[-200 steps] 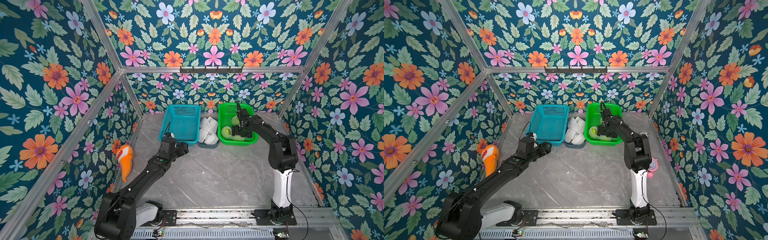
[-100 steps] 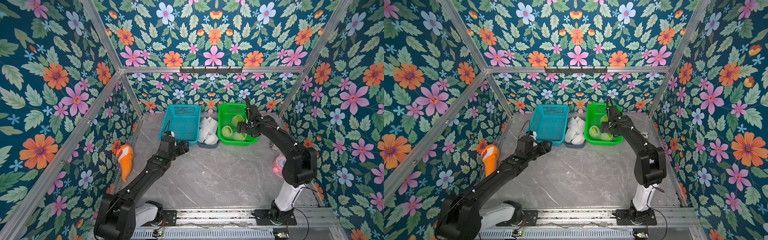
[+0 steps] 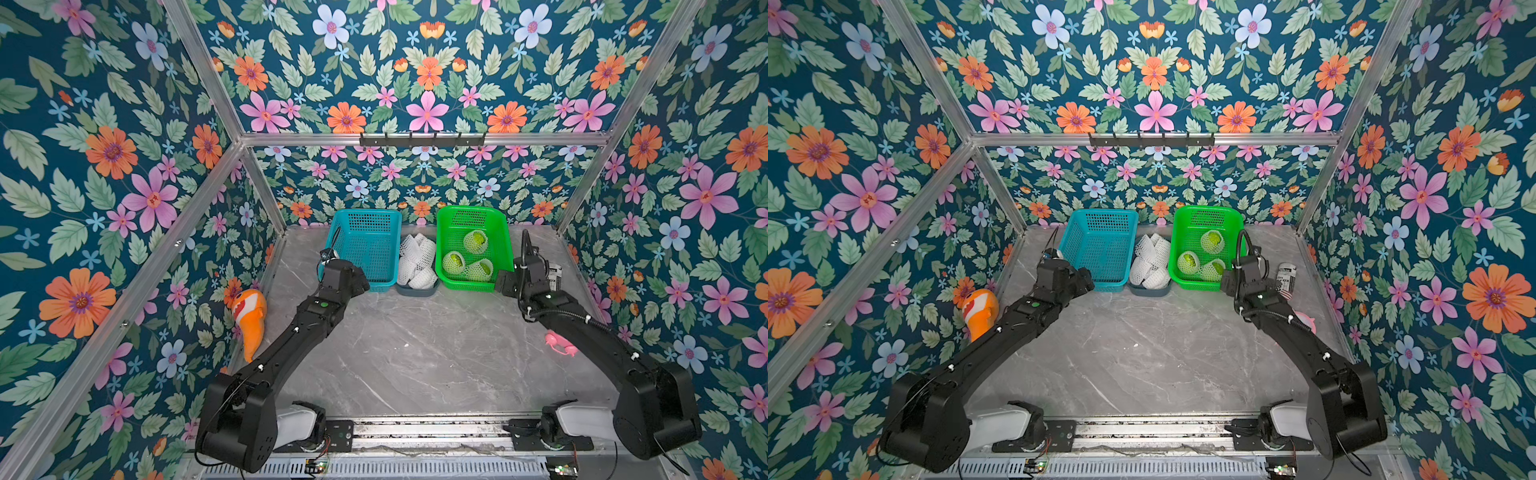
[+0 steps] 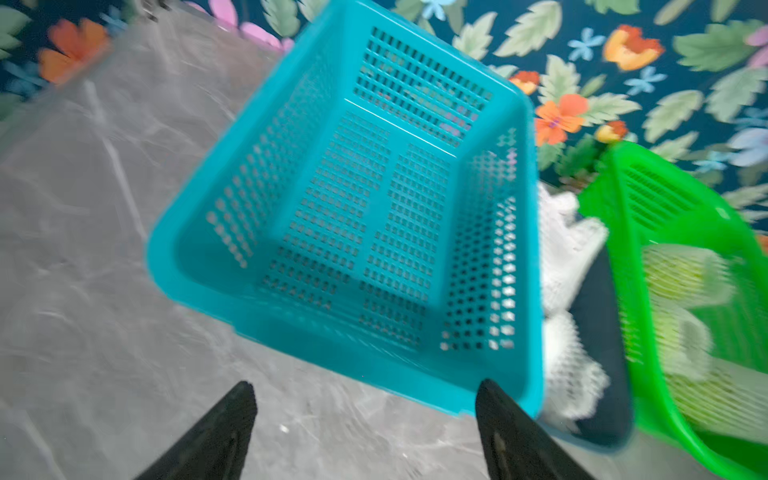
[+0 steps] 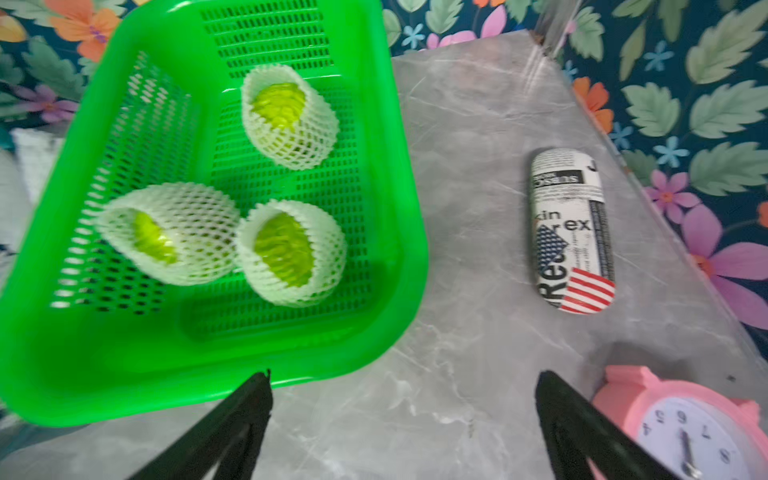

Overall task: Sleeve custard apples in foam nets
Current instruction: Reset both arms

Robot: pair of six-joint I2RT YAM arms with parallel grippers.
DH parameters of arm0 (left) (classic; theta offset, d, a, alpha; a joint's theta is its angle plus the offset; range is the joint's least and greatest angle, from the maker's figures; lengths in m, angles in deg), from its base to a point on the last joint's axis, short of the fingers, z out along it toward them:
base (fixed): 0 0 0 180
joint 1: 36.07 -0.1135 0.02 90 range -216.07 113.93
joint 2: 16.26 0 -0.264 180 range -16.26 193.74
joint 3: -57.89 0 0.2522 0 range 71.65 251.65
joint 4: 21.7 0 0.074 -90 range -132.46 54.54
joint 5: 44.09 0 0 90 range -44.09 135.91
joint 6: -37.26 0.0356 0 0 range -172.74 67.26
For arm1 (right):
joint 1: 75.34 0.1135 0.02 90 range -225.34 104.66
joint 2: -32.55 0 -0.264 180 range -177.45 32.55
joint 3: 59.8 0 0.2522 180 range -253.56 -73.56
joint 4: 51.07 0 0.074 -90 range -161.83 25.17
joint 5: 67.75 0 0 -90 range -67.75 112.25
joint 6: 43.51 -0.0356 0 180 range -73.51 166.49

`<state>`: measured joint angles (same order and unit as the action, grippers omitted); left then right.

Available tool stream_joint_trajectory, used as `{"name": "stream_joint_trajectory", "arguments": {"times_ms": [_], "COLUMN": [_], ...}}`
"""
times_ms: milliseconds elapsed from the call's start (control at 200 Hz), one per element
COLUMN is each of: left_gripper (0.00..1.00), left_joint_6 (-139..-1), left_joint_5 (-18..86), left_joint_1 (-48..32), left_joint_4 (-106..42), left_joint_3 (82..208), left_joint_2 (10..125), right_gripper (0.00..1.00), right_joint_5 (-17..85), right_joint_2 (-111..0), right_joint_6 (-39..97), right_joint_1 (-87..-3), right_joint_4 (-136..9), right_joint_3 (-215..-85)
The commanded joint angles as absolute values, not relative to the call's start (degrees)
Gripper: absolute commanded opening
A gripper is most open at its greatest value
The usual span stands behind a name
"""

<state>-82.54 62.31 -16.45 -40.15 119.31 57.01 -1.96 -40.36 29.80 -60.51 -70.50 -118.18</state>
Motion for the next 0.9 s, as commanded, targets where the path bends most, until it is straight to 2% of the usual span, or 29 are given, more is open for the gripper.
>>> {"name": "stream_joint_trajectory", "arguments": {"times_ms": [0,135,270,335,390,450,515,620,645,650,660,675,710,755,825,895], "left_gripper": [0.84,0.83,0.85,0.84,0.84,0.83,0.81,0.83,0.83,0.84,0.95,0.99,1.00,1.00,1.00,1.00], "left_joint_6": [-73.3,-62.5,-64.1,-63.7,-63.3,-61.8,-59.5,-57.2,-56.8,-56.7,-56.6,-56.4,-55.3,-54.4,-54.0,-54.5], "left_joint_5": [77.3,81.8,79.5,80.2,79.5,76.9,73.7,68.3,66.9,66.5,65.5,64.2,62.1,60.0,61.5,61.8], "left_joint_1": [-17.9,-22.7,-29.5,-30.6,-31.0,-31.2,-31.2,-33.0,-33.0,-33.1,-33.0,-33.1,-33.2,-33.1,-33.0,-32.8], "left_joint_4": [-34.7,-20.0,-13.4,-9.8,-2.9,6.0,6.9,26.5,27.6,27.3,26.9,26.4,28.0,32.7,39.2,34.7], "left_joint_3": [117.4,110.0,107.5,106.9,104.7,101.0,100.8,91.8,90.8,90.7,90.5,90.5,90.3,89.0,86.8,87.6], "left_joint_2": [57.5,58.6,64.1,68.4,71.1,72.9,72.8,72.8,72.6,72.4,72.3,72.1,73.2,74.6,76.6,75.3], "right_gripper": [0.99,0.99,0.99,1.00,0.99,0.99,0.99,0.99,0.99,0.99,0.99,0.99,0.96,0.99,0.99,0.99], "right_joint_5": [-11.4,-13.5,-15.8,-13.4,-12.2,-8.7,-5.2,-0.5,0.0,0.3,0.4,1.0,4.6,9.9,6.0,7.4], "right_joint_2": [-37.8,-37.3,-42.6,-44.6,-44.7,-44.8,-45.2,-49.8,-49.7,-49.5,-49.1,-48.4,-46.8,-47.3,-53.4,-49.9], "right_joint_6": [36.2,37.5,43.2,46.9,44.8,45.5,46.8,49.6,49.5,49.5,49.1,48.5,47.2,44.8,44.4,43.5], "right_joint_1": [-60.5,-62.8,-64.2,-65.0,-65.3,-65.8,-66.0,-66.5,-66.6,-66.6,-66.7,-67.0,-68.6,-71.9,-72.7,-72.3], "right_joint_4": [-53.8,-42.9,-35.4,-28.4,-34.1,-30.7,-18.5,2.4,1.6,1.0,-0.3,-2.8,-8.2,-10.6,-1.7,-9.5], "right_joint_3": [-111.2,-103.2,-102.4,-101.0,-102.6,-99.8,-93.8,-85.6,-85.6,-85.6,-85.8,-86.3,-87.5,-88.5,-88.7,-89.2]}}
